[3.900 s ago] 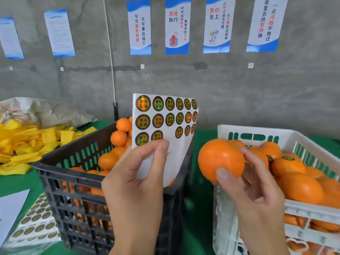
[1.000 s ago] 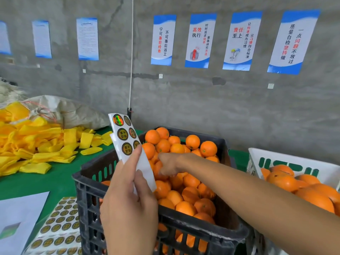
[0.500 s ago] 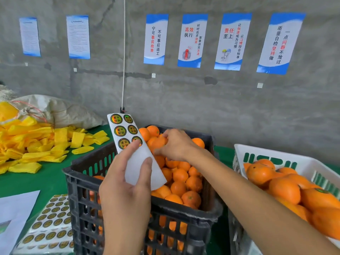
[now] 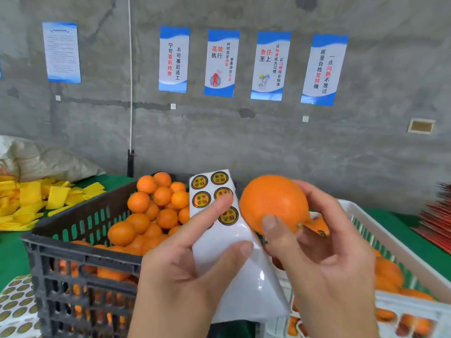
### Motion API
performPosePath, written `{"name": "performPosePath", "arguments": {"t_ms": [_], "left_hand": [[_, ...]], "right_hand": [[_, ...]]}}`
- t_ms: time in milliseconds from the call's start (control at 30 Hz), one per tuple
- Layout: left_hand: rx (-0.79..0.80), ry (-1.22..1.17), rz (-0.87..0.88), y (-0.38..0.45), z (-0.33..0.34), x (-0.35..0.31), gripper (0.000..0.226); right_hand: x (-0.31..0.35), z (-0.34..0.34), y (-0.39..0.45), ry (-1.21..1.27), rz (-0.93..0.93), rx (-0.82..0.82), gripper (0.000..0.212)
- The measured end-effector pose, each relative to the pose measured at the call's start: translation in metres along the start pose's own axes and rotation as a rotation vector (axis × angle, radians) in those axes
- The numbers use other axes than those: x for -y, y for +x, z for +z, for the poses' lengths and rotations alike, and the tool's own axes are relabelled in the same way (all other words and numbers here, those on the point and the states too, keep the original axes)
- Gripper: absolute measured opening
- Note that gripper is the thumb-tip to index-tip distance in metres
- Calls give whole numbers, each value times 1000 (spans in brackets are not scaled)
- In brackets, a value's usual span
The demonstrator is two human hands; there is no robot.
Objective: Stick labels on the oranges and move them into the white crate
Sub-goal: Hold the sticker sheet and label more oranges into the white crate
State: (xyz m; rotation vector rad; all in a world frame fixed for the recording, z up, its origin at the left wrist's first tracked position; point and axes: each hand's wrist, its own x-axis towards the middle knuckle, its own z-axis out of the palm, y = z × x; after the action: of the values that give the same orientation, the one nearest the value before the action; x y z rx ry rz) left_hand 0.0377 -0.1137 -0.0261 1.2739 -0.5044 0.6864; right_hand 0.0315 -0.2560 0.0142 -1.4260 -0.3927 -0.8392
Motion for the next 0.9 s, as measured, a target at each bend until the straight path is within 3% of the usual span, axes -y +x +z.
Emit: {"name": "performPosePath", "arguments": {"t_ms": [100,200,367,700,900], "left_hand": [[77,-66,-28,-9,17,5,53],[87,43,-43,-11,23,11,51],[24,298,-4,-7,23,22,54],[-20,273,-48,-4,30,27,18],[-92,318,-18,0,24,28,16]], "right_hand": [[-7,-19,-17,53,-39,-158,55],[-20,-29,-22,63,-11,-234,58],[-35,-31,-18,68,56,-222,55],[-44,-34,-18,92,112,-167,50],[-42,-30,-20,85,82,-139,57]]}}
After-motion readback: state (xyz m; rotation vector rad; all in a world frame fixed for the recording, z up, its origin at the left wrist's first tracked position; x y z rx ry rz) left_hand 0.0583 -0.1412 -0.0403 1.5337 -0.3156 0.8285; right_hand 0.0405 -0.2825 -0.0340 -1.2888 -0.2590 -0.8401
